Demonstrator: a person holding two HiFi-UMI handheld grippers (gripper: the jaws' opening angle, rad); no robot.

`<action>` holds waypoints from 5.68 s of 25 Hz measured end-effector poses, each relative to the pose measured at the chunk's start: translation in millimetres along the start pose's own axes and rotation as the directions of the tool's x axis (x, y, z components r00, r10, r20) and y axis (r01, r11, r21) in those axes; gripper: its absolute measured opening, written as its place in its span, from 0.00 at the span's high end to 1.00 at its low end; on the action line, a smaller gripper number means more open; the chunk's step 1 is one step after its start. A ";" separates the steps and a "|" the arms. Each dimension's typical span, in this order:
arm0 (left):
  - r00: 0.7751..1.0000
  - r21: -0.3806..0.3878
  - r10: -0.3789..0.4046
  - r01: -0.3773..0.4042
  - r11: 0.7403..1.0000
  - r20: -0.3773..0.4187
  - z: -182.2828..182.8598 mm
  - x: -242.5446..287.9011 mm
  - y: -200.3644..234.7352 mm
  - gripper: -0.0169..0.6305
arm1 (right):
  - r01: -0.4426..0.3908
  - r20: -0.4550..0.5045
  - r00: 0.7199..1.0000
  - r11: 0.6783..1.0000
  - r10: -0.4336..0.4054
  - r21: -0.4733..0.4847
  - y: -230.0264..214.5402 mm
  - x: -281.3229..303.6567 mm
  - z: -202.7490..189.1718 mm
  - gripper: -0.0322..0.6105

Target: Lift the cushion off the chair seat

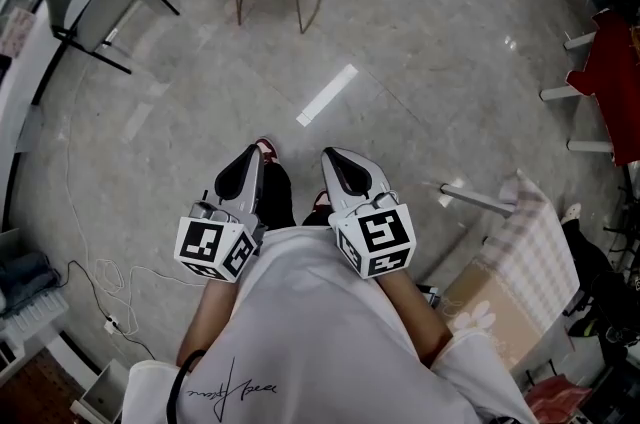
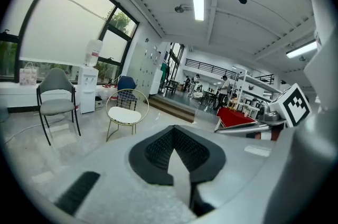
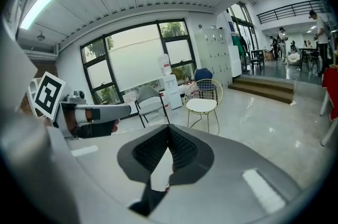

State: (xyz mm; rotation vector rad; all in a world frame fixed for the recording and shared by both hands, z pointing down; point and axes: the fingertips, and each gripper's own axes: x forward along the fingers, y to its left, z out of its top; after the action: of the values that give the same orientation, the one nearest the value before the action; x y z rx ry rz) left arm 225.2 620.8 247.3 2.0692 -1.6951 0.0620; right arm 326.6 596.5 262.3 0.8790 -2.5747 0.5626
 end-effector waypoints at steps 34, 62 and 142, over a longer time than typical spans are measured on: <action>0.995 -0.037 -0.099 0.100 0.994 0.033 110.7 46.4 201.2 0.97 | 0.082 0.005 0.997 0.995 -0.081 -0.062 59.9 196.3 117.1 0.93; 0.992 -0.005 -0.122 0.122 0.993 -0.022 190.1 196.5 292.9 0.97 | 0.117 0.012 0.993 0.992 -0.117 0.050 -29.3 343.1 197.7 0.92; 0.884 -0.058 -0.287 0.287 0.956 -0.369 297.7 596.0 548.2 0.90 | 0.373 -0.207 0.923 0.885 -0.323 0.280 -274.5 692.9 343.3 0.81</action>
State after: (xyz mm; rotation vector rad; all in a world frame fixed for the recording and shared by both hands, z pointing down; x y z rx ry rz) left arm -221.2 -110.8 346.8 2.1209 -1.1500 0.3391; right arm -81.9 -109.5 351.5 1.3148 -2.1453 0.9053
